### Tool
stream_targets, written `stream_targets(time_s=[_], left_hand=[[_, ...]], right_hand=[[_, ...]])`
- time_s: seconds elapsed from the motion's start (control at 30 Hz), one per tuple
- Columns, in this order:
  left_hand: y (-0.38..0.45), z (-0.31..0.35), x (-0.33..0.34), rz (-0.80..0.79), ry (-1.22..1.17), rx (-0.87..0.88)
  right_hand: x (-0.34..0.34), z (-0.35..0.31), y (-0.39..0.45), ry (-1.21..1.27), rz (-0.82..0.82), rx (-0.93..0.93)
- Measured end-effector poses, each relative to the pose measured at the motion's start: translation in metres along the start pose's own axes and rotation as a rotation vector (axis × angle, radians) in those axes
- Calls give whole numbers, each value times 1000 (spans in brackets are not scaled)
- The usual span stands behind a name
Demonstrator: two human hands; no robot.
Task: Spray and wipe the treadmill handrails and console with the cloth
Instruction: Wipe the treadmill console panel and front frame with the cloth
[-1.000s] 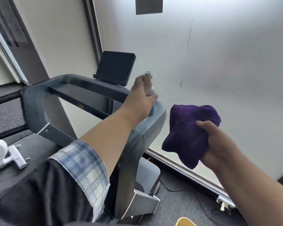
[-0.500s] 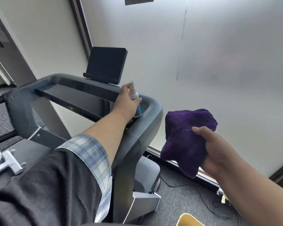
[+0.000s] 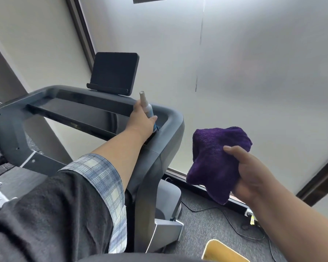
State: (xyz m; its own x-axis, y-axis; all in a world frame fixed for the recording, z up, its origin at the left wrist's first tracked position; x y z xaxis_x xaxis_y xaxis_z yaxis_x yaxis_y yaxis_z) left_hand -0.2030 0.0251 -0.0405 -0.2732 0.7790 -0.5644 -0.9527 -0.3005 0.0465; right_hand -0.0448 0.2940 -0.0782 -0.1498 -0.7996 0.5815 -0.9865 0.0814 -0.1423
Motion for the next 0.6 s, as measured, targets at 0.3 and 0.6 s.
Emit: stream_targets(time_s=[0.3,0.6], left_hand=[[-53,44,-19,204,-14,8],[-200,57,146,-826,-460,-312]], right_hand=[[-13,-4,-3,7,-1,-19],[-51,-22,-8,125,-72,-30]])
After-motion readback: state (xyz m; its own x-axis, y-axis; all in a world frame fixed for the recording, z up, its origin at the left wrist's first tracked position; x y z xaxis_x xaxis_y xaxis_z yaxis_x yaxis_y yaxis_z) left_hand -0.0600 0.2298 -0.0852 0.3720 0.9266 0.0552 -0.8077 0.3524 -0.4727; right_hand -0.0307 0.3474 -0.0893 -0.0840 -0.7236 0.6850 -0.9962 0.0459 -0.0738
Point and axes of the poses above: each hand's wrist, its own y-axis towards the middle knuckle, its own x-axis out of the palm, z = x × y, the point moved 6 cm from there along y, towards the middle knuckle, and after that the axes turned 8 degrees about -x, right-handed, at the moved point
